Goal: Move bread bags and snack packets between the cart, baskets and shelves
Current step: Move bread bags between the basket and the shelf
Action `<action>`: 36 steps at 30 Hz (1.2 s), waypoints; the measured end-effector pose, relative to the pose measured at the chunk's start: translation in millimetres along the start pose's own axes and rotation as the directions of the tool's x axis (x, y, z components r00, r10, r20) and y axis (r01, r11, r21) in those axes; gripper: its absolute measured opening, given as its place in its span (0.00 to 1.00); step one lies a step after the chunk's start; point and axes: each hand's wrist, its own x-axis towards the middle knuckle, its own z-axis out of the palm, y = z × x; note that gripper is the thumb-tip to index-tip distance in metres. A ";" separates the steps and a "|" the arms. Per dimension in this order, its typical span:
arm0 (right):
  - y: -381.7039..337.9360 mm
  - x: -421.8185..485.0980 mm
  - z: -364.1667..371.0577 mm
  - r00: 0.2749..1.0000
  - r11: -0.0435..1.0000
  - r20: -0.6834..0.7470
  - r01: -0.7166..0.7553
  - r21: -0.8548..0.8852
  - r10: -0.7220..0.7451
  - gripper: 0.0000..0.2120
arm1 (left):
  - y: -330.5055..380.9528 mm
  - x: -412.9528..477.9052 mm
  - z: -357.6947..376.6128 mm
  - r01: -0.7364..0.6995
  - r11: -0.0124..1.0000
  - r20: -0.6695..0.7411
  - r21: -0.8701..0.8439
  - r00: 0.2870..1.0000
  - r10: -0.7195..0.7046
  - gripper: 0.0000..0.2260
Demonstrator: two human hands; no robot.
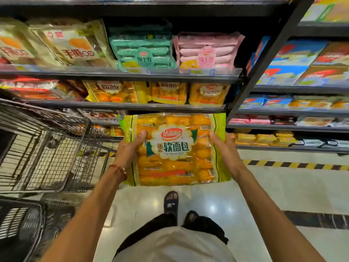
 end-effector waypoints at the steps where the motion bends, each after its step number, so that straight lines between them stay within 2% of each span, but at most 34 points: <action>1: 6.7 -0.3 -2.1 1.000 1.000 0.000 0.001 0.002 -0.001 0.37 | -8.0 -4.7 2.0 0.012 1.000 -0.008 0.016 1.000 -0.012 0.13; 3: 18.3 -4.5 -4.1 0.999 1.000 -0.032 0.012 -0.017 -0.012 0.37 | -16.0 -11.8 4.6 0.029 1.000 -0.024 0.009 0.999 -0.028 0.13; 6: 29.5 -11.6 -3.8 0.998 0.998 -0.027 0.053 -0.035 -0.054 0.27 | -33.3 -11.6 6.1 0.072 0.997 -0.048 -0.023 0.996 -0.073 0.36; 7: 34.4 -10.9 -3.5 0.998 0.998 -0.025 0.051 -0.028 -0.052 0.23 | -42.1 -6.5 5.1 0.071 0.997 -0.070 -0.007 0.995 -0.072 0.40; 8: 38.0 -9.2 -3.1 0.999 0.999 -0.023 0.047 -0.025 -0.048 0.21 | -42.6 -6.2 8.5 0.084 0.996 -0.072 0.016 0.994 -0.083 0.39; 12: 64.3 19.8 -3.0 0.997 0.999 -0.063 0.035 -0.023 -0.037 0.24 | -57.4 16.8 26.3 0.140 0.989 -0.070 0.036 0.988 -0.137 0.12; 13: 73.4 31.3 -2.6 0.997 0.999 -0.068 0.031 -0.017 -0.032 0.24 | -66.2 30.2 30.5 0.144 0.989 -0.070 0.034 0.987 -0.142 0.10; 17: 120.0 92.0 3.5 0.993 0.999 -0.113 0.040 -0.026 -0.042 0.17 | -115.8 102.3 44.2 0.143 0.988 -0.082 0.059 0.987 -0.138 0.21; 20: 163.2 150.0 10.4 0.989 0.998 -0.131 0.059 -0.038 -0.064 0.15 | -167.7 167.2 56.1 0.134 0.988 -0.106 0.071 0.986 -0.126 0.18; 24: 224.9 230.5 14.6 0.979 0.991 -0.156 0.119 -0.062 -0.128 0.16 | -228.5 247.6 74.1 0.067 0.997 -0.082 0.034 0.995 -0.064 0.12; 26: 251.1 264.5 15.3 0.972 0.982 -0.153 0.168 -0.085 -0.179 0.17 | -258.5 284.1 79.9 0.001 0.999 -0.082 0.032 0.997 0.002 0.17; 30: 295.7 317.8 11.4 0.954 0.962 -0.143 0.250 -0.105 -0.264 0.18 | -303.0 339.4 91.1 -0.141 0.988 -0.112 0.058 0.983 0.147 0.43; 31: 304.8 327.8 10.3 0.949 0.958 -0.144 0.266 -0.104 -0.279 0.17 | -313.6 350.6 93.6 -0.169 0.985 -0.109 0.046 0.979 0.173 0.41; 33: 321.2 346.6 9.2 0.941 0.948 -0.134 0.297 -0.117 -0.311 0.12 | -329.1 366.4 102.2 -0.217 0.976 -0.114 0.023 0.969 0.218 0.22; 34: 327.7 355.5 9.7 0.936 0.943 -0.132 0.311 -0.123 -0.326 0.10 | -335.4 372.7 106.3 -0.245 0.969 -0.110 0.017 0.963 0.245 0.16; 36: 335.4 368.4 9.8 0.930 0.937 -0.129 0.330 -0.116 -0.344 0.09 | -340.5 379.9 113.7 -0.299 0.954 -0.107 0.027 0.948 0.300 0.16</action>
